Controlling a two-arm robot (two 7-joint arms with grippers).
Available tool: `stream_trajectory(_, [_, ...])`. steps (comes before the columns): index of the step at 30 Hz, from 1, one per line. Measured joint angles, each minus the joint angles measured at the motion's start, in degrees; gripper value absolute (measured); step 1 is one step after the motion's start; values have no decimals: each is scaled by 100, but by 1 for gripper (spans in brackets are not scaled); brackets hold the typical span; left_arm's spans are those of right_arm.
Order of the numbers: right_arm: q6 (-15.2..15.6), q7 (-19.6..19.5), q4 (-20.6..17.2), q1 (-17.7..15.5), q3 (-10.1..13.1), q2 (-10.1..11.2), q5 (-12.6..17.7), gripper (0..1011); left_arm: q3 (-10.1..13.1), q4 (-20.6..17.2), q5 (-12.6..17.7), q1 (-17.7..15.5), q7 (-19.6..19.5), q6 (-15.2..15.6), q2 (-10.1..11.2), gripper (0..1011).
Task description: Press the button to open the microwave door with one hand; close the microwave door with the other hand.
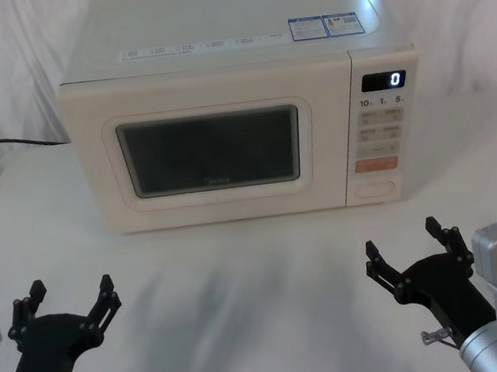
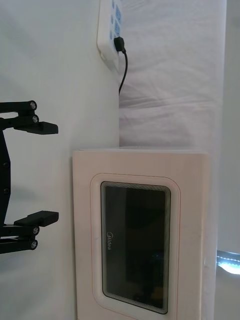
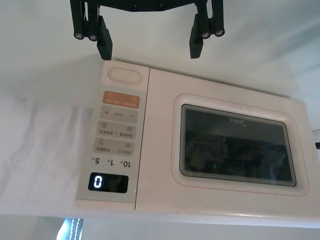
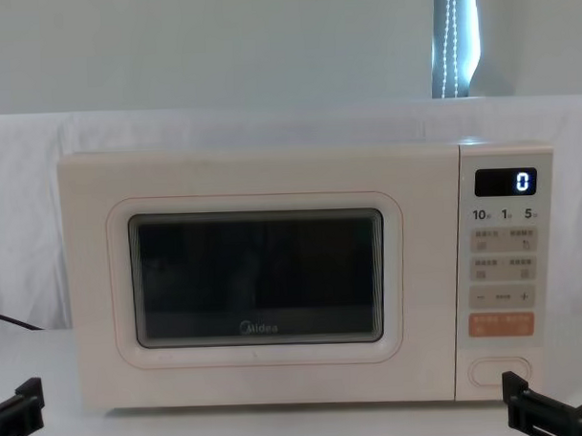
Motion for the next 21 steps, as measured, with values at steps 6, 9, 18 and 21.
stream_trajectory(6, [0,0,0,0,0,0,0,1002,0,0,0,0,0,0,0,1001])
stream_trajectory(9, [0,0,0,0,0,0,0,1002,0,0,0,0,0,0,-1,1001])
stream_trajectory(18, [0,0,0,0,0,0,0,1002,0,0,0,0,0,0,0,1001])
stream_trajectory(21, [0,0,0,0,0,0,0,1002,0,0,0,0,0,0,0,1001])
